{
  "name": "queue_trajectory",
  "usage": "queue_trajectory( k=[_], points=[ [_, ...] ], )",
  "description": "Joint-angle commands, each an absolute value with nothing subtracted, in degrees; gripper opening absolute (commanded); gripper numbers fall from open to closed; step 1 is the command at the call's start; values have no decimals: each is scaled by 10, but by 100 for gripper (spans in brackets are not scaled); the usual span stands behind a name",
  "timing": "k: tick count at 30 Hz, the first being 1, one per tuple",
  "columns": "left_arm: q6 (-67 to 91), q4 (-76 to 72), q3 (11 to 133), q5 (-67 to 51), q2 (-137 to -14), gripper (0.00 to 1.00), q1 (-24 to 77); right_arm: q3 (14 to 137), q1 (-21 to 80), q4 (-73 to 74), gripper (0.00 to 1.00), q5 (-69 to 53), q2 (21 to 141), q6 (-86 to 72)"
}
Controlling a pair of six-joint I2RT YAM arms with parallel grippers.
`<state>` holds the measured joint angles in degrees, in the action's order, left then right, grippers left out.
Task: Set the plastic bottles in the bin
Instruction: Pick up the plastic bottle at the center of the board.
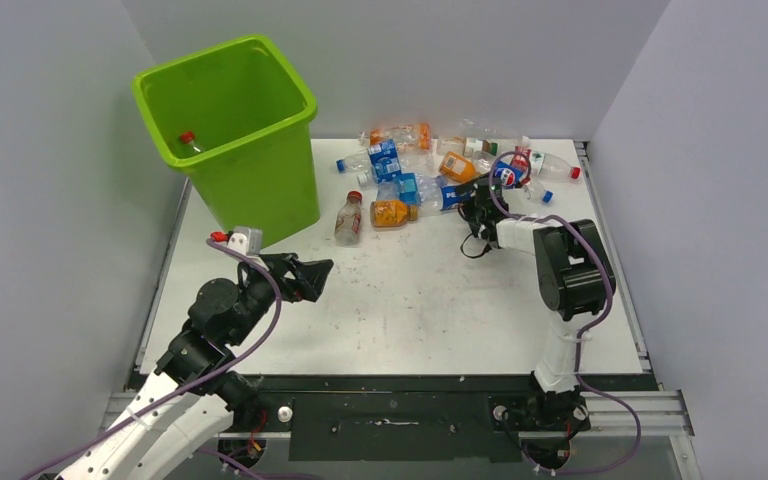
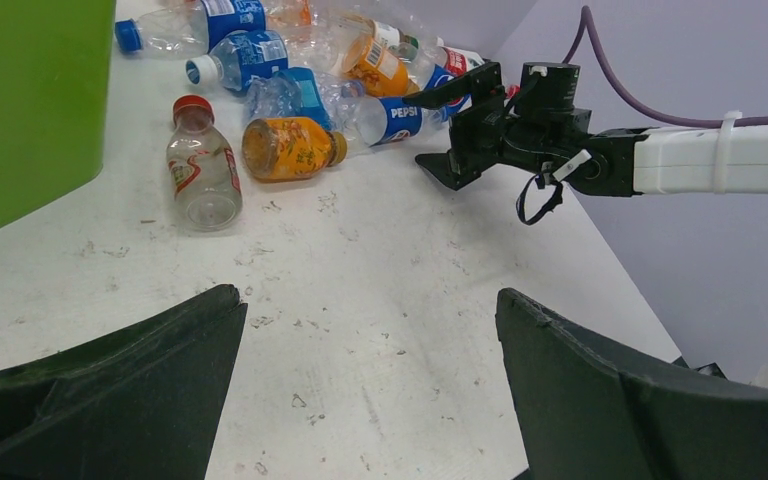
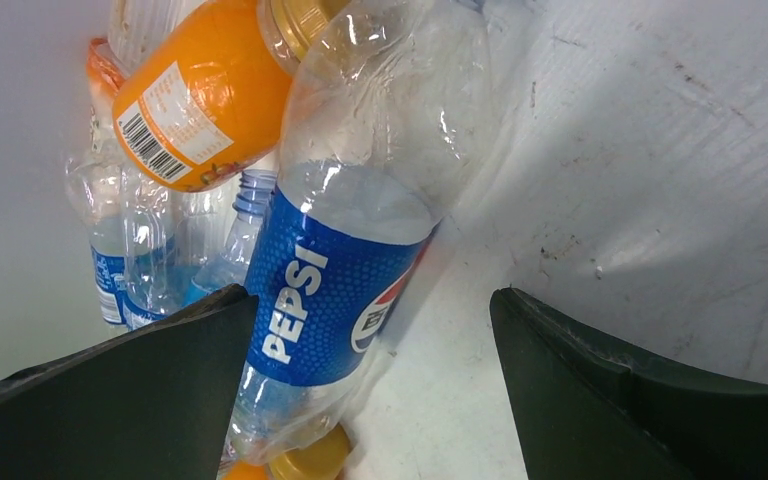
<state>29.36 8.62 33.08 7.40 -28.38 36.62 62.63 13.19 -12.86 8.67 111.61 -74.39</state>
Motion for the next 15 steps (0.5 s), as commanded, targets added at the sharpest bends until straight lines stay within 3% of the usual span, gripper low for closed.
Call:
queue_trajectory(
  k=[1, 8, 11, 15],
  points=[
    [297, 71, 330, 91, -284, 96, 362, 670, 131, -155, 90, 91, 1145, -762],
    [299, 64, 328, 84, -295, 96, 362, 701, 125, -137, 90, 66, 1195, -767],
    [299, 58, 324, 76, -294, 96, 362, 696, 125, -136, 97, 62, 1200, -764],
    [300, 55, 323, 69, -295, 96, 362, 681, 123, -140, 79, 54, 1204, -764]
  ],
)
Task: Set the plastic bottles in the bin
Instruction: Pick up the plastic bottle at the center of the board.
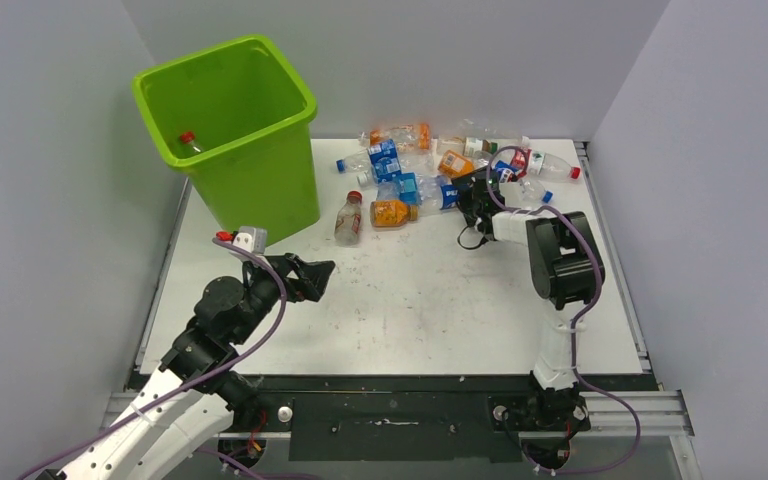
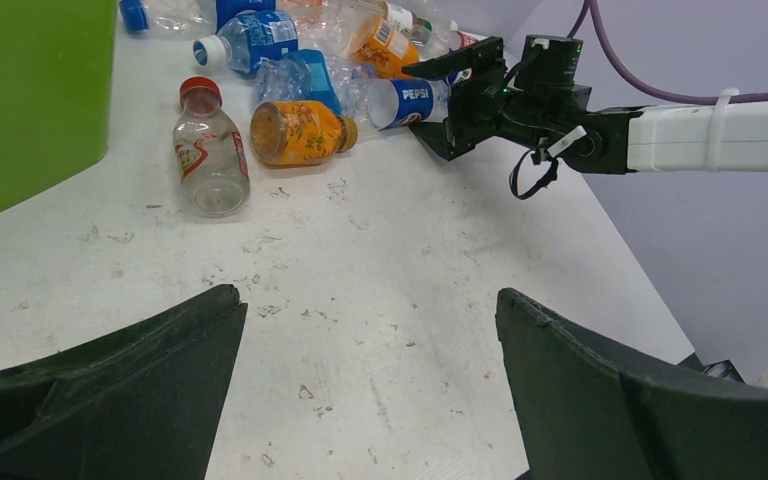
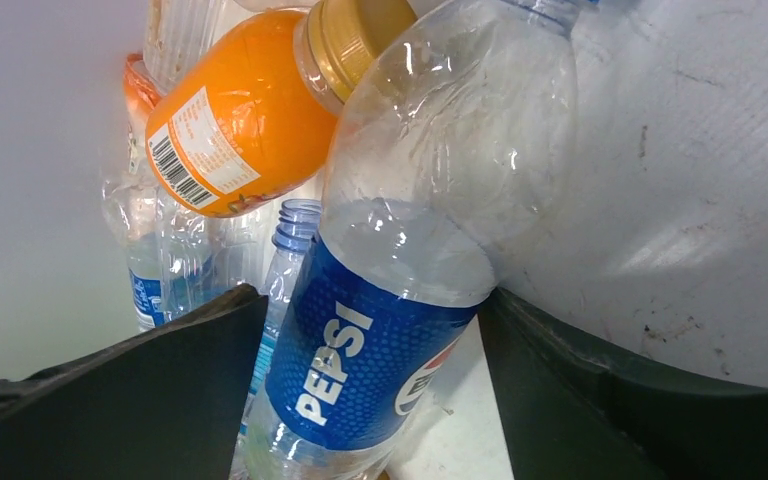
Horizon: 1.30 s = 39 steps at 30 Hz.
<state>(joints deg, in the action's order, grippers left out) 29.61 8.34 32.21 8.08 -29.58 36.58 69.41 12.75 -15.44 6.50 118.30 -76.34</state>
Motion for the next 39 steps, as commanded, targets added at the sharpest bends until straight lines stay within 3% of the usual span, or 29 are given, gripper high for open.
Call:
queue_trajectory(
  k=[1, 5, 10, 24, 31, 39],
  points=[
    [300, 56, 323, 69, -294, 96, 362, 678, 122, -140, 73, 52, 1204, -764],
    [302, 56, 322, 69, -289, 96, 363, 659, 123, -145, 51, 45, 1197, -759],
    [303, 54, 320, 71, -281, 96, 363, 614, 124, -165, 41, 44, 1152, -742],
    [293, 45, 317, 76, -271, 96, 362, 494, 170, -155, 34, 60, 817, -583],
    [295, 9, 306, 59, -279, 96, 362, 394, 336, -204, 37, 10, 613, -338],
    [344, -116, 337, -25, -331, 96, 362, 338, 492, -136, 35, -92, 437, -170]
  ],
)
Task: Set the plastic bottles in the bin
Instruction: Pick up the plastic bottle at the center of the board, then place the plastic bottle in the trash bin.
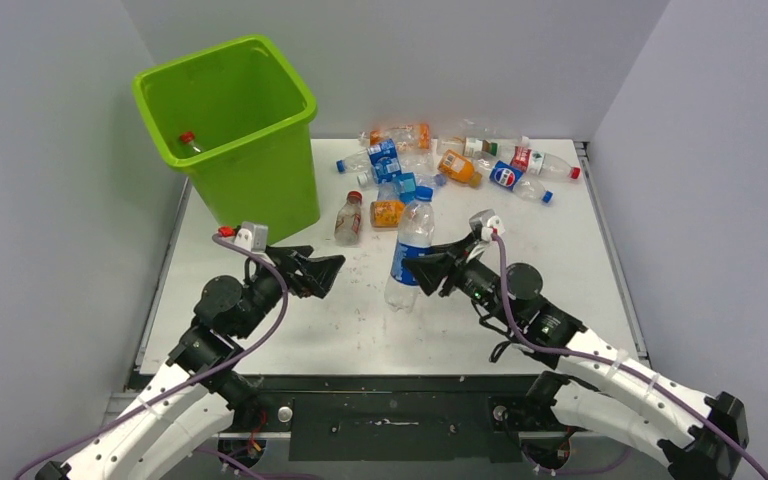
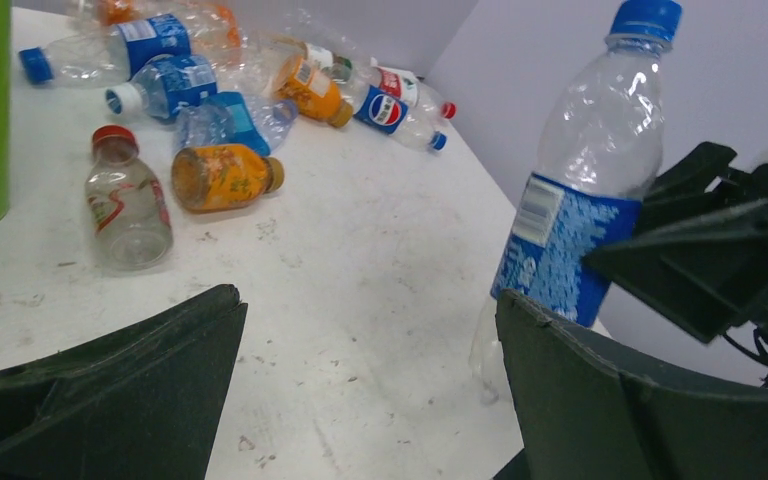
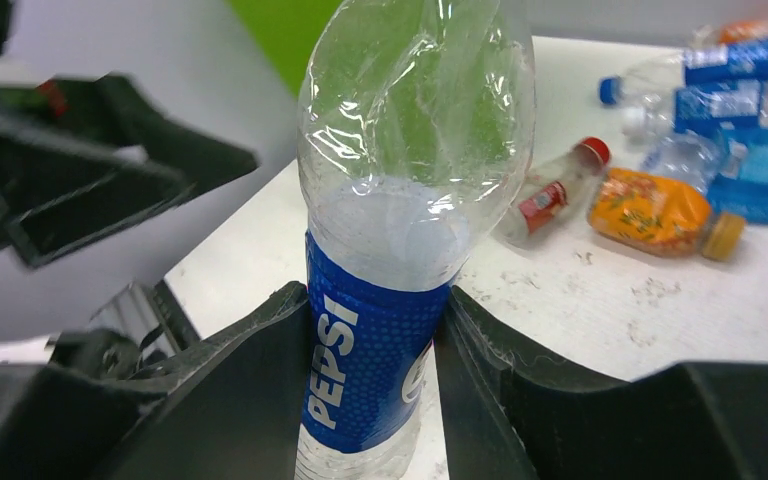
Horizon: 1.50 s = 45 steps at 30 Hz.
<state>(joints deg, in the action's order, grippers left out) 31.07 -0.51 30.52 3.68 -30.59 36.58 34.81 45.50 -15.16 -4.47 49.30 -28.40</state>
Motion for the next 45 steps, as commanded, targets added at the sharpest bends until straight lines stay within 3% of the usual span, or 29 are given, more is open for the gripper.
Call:
queue_trajectory(
  k=[1, 11, 29, 32, 35, 38, 41, 44, 45],
  points=[
    [356, -145, 341, -44, -342, 96, 362, 335, 501, -130, 35, -94, 425, -158],
    [441, -278, 411, -190, -486, 96, 364, 332, 522, -121, 33, -153, 420, -117],
    [389, -332, 402, -283, -557, 99, 436, 338, 535, -145, 31, -204, 452, -137],
    [387, -354, 390, -283, -555, 78, 439, 340, 536, -140, 32, -201, 449, -137],
    [392, -361, 387, -280, -555, 50, 439, 342, 537, -131, 35, -195, 444, -138],
    [399, -371, 383, -277, -555, 33, 439, 341, 539, -125, 44, -187, 440, -144],
    [408, -387, 378, -272, -555, 20, 440, 336, 541, -124, 61, -178, 439, -153],
    [424, -409, 375, -264, -558, 12, 440, 332, 543, -130, 83, -171, 445, -163],
    [430, -416, 374, -259, -558, 11, 441, 331, 544, -133, 87, -171, 449, -165]
  ],
)
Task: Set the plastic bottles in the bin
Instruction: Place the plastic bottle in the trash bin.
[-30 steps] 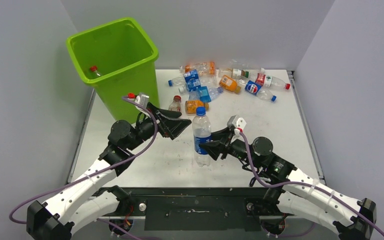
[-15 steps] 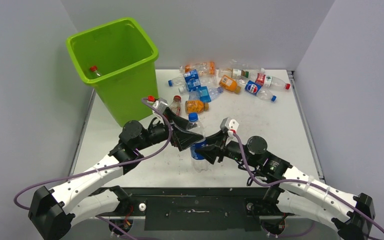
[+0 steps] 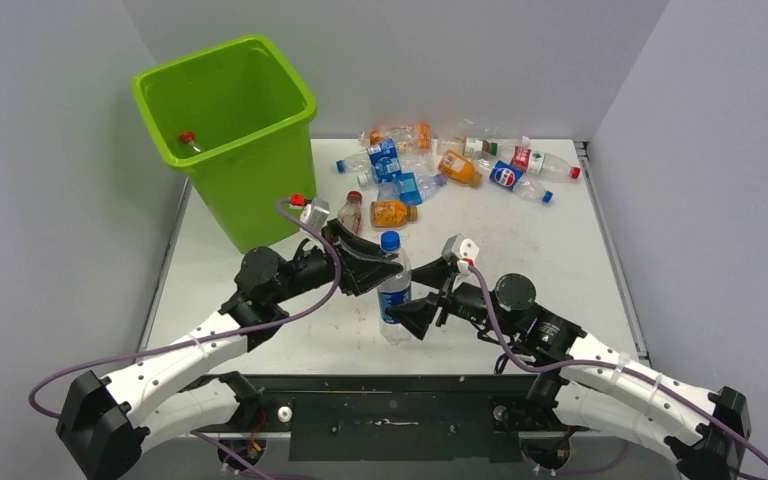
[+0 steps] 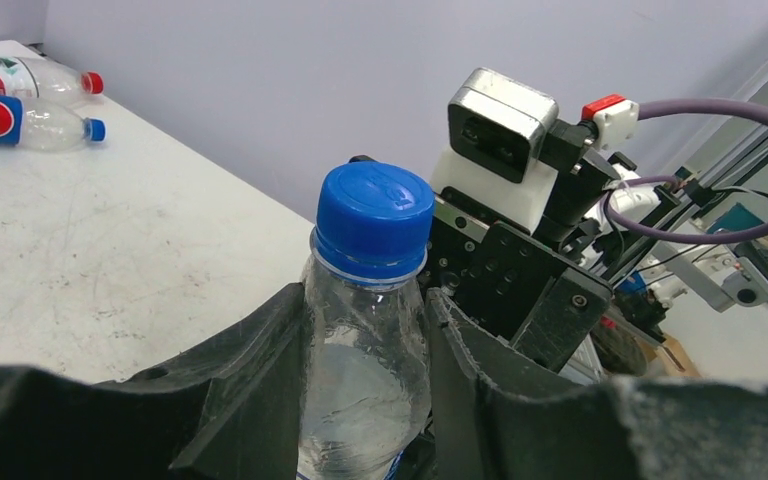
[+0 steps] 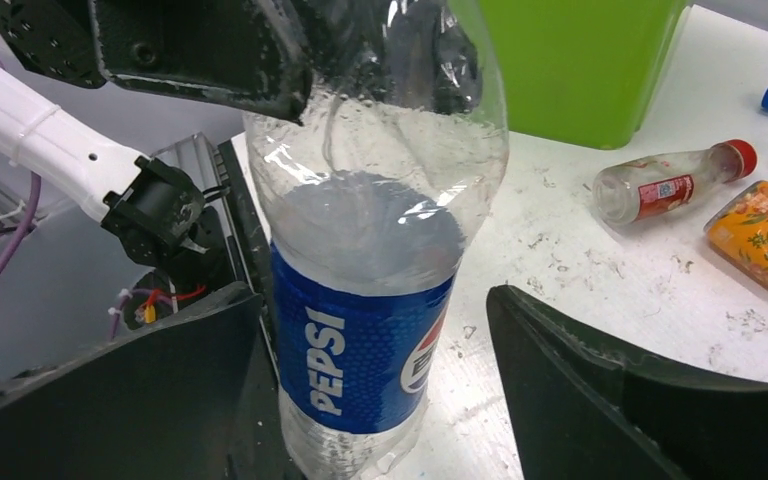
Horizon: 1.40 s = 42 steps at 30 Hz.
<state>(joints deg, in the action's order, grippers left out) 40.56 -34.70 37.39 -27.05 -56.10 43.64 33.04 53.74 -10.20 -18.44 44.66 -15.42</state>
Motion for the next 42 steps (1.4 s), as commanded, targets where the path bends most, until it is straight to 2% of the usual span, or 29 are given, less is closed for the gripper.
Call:
queue_trajectory(
  k=[1, 3, 4, 8, 9, 10, 11, 12, 13, 14, 19, 22, 25, 28, 37, 39, 40, 42],
  points=[
    [438, -424, 374, -253, -558, 10, 441, 331, 545, -137, 88, -169, 455, -169],
    [455, -443, 371, -241, -559, 8, 440, 329, 546, -143, 86, -161, 465, -173],
    [464, -455, 371, -236, -560, 7, 441, 329, 546, -146, 80, -161, 471, -174],
    [479, -463, 379, -234, -562, 7, 445, 324, 547, -163, 44, -157, 483, -182],
    [482, -460, 381, -236, -562, 13, 446, 322, 548, -165, 40, -154, 483, -183],
    [482, -454, 385, -236, -561, 24, 446, 321, 548, -167, 37, -152, 481, -183],
    [483, -444, 389, -234, -559, 41, 446, 319, 549, -168, 34, -149, 478, -182],
    [481, -435, 392, -233, -554, 70, 446, 319, 550, -166, 33, -147, 475, -180],
    [475, -420, 395, -225, -549, 89, 446, 320, 549, -164, 32, -146, 473, -178],
    [461, -399, 398, -212, -540, 98, 445, 320, 550, -160, 31, -145, 471, -176],
    [376, -287, 440, -128, -506, 96, 444, 323, 551, -147, 30, -138, 464, -169],
    [336, -178, 513, -111, -529, 99, 444, 324, 552, -142, 29, -133, 459, -167],
    [321, -123, 553, -114, -553, 86, 444, 325, 554, -137, 29, -127, 454, -163],
    [317, -93, 575, -118, -573, 76, 445, 326, 555, -133, 29, -123, 450, -163],
    [305, -43, 611, -145, -610, 72, 446, 329, 559, -128, 29, -114, 448, -162],
    [303, -49, 610, -155, -613, 59, 447, 330, 560, -128, 29, -114, 450, -162],
    [304, -52, 609, -159, -614, 45, 447, 330, 560, -129, 29, -114, 451, -162],
    [305, -58, 606, -162, -614, 25, 447, 330, 561, -130, 29, -114, 453, -162]
  ],
)
